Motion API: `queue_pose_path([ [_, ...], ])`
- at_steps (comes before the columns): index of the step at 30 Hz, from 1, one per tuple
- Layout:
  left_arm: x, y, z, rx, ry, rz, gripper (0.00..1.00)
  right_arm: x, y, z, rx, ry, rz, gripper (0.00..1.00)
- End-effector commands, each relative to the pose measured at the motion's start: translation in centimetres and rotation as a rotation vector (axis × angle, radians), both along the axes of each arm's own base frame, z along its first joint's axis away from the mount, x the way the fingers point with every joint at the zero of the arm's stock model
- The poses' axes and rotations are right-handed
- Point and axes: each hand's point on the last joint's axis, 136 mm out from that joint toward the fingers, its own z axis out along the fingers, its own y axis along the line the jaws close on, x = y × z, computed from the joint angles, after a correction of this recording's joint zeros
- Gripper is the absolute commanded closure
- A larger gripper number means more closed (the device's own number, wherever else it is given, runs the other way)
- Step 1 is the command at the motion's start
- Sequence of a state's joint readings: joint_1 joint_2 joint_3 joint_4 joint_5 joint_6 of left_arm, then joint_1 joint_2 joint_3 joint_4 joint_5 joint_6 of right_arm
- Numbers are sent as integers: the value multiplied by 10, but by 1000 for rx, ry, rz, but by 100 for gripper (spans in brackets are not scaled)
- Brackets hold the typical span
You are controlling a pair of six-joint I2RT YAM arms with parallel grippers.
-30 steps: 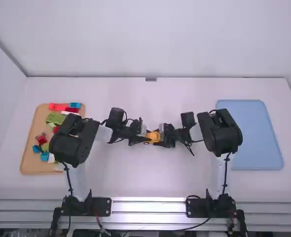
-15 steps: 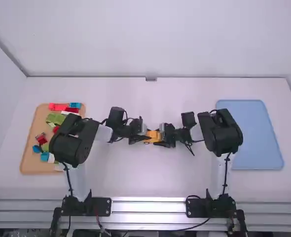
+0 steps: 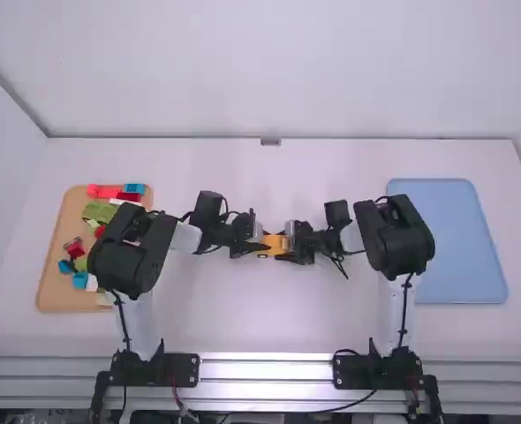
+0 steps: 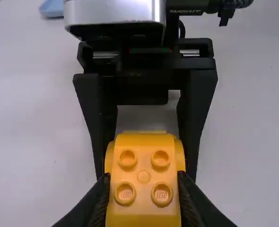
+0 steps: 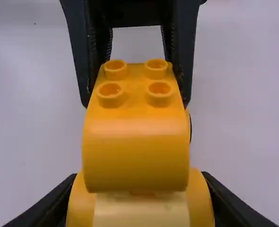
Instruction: Assemble lego blocks to make yellow taxi
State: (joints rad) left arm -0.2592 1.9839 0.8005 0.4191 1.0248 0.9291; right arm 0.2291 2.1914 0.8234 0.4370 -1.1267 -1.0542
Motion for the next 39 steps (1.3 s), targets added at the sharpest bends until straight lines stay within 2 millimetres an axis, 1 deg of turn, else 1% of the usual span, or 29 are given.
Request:
queue_pose_path([
  [1,-5,-2,-24,83,26,22,98,-7,2,1,36,16,29,59],
  [4,-3,-4,-34,148,14,49,98,-7,2,1,36,7,33,59],
  [8,-8,-8,-36,157,30,36,98,-7,2,1,36,9,33,59],
  [10,-11,-6,-40,176,56,39,98,-8,2,1,36,10,33,59],
  [12,-11,2,-48,232,105,66,98,-8,2,1,36,11,33,59],
  [14,-14,5,-52,262,127,62,98,-7,2,1,36,9,33,59],
  [17,-21,4,-53,298,147,19,98,-7,2,1,34,8,32,59],
  [21,-20,1,-52,308,145,16,98,-7,2,1,35,10,32,59],
  [24,-19,4,-55,321,138,27,98,-7,2,1,36,10,32,59],
  [27,-24,8,-59,327,158,29,98,-7,2,1,35,9,32,59],
  [30,-33,9,-66,324,160,27,98,-7,2,0,33,9,31,59],
  [34,-30,8,-70,291,163,80,98,-7,2,1,36,9,33,59],
  [39,-29,7,-69,276,138,88,98,-7,2,1,34,8,32,59],
])
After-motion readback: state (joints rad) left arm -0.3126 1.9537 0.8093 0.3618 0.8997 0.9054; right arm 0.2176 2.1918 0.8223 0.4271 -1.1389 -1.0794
